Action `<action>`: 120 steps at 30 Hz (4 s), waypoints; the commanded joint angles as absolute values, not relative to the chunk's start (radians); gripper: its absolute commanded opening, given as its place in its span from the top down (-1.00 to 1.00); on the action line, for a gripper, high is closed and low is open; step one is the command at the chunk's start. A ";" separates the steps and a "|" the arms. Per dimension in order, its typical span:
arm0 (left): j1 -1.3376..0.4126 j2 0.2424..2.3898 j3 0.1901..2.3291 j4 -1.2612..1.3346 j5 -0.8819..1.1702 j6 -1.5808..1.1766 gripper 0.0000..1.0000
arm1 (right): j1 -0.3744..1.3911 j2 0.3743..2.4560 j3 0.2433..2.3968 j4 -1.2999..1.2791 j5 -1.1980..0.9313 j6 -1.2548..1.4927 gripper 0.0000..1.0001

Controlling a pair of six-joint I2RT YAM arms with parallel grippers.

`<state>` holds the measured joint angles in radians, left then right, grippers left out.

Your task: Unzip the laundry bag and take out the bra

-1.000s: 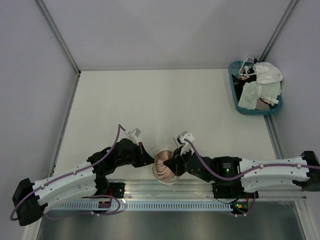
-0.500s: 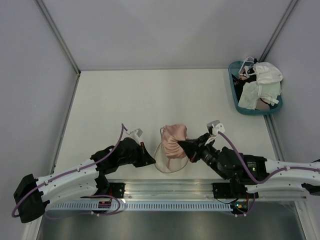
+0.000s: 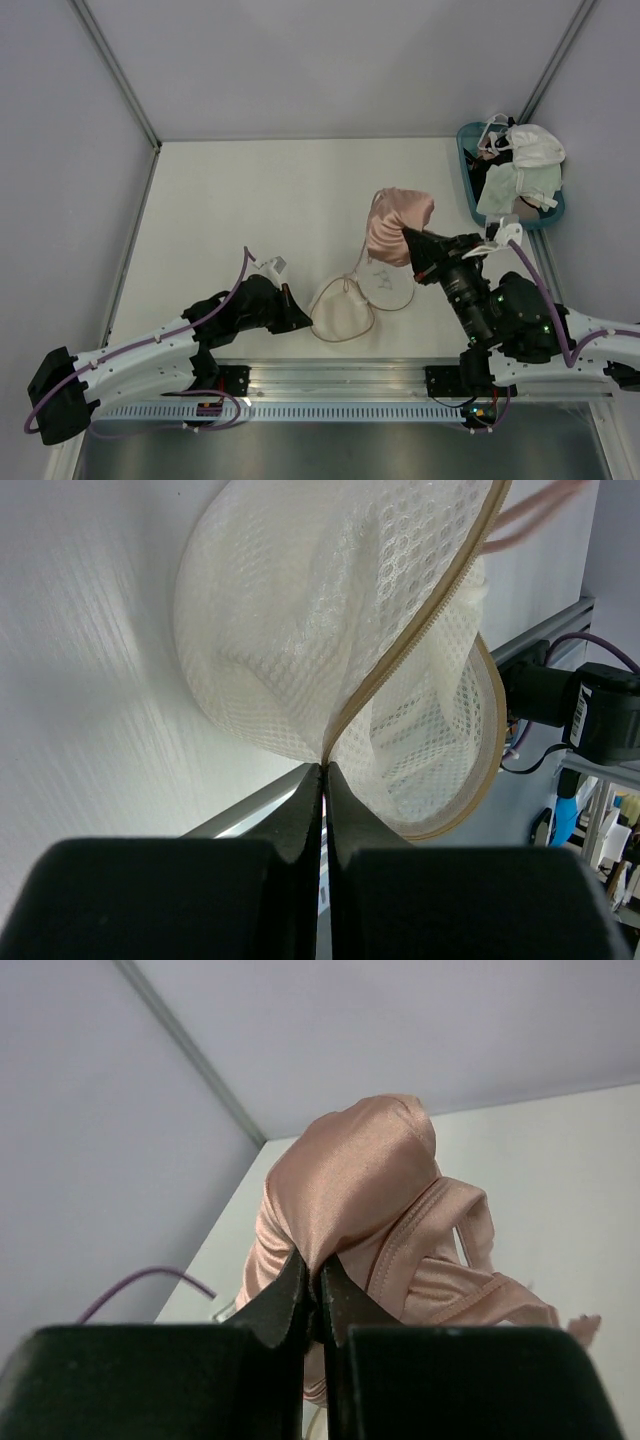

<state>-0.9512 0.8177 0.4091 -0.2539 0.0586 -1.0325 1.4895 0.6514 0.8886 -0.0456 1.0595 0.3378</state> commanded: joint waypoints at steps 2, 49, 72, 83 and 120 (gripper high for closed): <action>-0.954 0.821 0.440 -0.219 0.067 -1.034 0.96 | 1.490 0.739 1.071 -0.052 1.339 0.096 0.99; -0.954 0.821 0.508 -0.305 0.072 -1.025 0.96 | -0.227 1.889 2.029 -0.304 0.379 0.317 0.99; -0.954 0.908 0.541 -0.249 0.069 -0.997 0.96 | -0.175 1.760 1.806 -0.267 0.195 0.403 -0.96; -0.956 0.859 0.540 -0.221 0.028 -0.997 0.96 | 0.320 1.283 1.224 -0.316 0.298 0.497 -0.96; -0.954 0.526 0.449 -0.476 -0.259 -1.104 0.96 | 0.830 0.788 0.071 -0.008 0.351 1.361 0.28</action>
